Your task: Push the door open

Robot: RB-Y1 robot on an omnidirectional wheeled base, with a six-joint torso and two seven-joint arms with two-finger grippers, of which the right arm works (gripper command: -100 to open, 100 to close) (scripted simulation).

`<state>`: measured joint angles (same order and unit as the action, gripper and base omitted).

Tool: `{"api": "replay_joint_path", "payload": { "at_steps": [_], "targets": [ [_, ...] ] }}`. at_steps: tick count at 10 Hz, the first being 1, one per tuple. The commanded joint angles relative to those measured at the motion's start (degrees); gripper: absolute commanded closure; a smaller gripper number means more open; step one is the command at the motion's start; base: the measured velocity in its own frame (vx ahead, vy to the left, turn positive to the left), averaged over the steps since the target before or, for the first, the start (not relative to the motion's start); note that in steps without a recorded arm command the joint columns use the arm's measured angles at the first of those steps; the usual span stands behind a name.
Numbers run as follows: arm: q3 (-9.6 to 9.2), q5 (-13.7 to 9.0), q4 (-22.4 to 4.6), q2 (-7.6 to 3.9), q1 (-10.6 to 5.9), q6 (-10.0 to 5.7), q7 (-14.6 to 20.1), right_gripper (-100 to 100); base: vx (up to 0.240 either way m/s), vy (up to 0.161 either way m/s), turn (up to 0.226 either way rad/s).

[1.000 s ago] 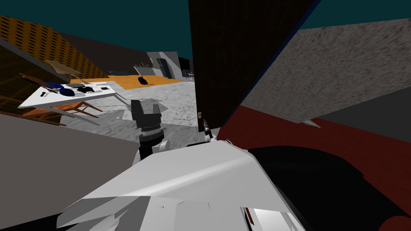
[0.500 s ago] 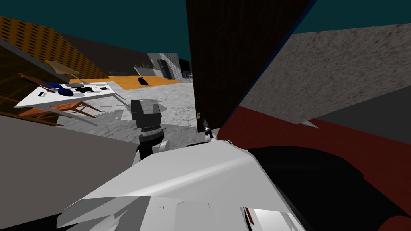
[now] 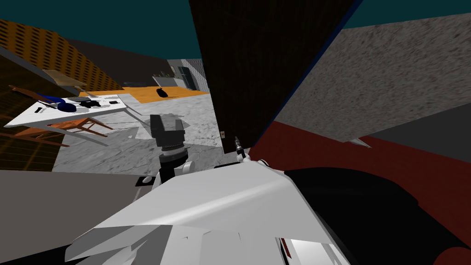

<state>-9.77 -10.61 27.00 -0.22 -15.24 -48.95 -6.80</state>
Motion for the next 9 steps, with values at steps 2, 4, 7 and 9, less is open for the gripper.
{"api": "replay_joint_path", "payload": {
  "at_steps": [2, 4, 7, 9],
  "targets": [
    [-0.05, 0.05, 1.34, -1.56, 0.74, 0.64, -0.18, -100, 0.112, -0.086, 0.006],
    [0.06, -0.01, 1.29, -3.37, 0.76, 0.51, -0.29, -100, 0.131, -0.096, 0.014],
    [0.22, -0.09, 1.22, -4.47, 0.80, 0.32, -0.44, -100, 0.088, -0.016, 0.014],
    [0.33, -0.15, 1.17, -4.36, 0.83, 0.18, -0.55, -100, 0.187, 0.061, 0.023]
  ]
}}
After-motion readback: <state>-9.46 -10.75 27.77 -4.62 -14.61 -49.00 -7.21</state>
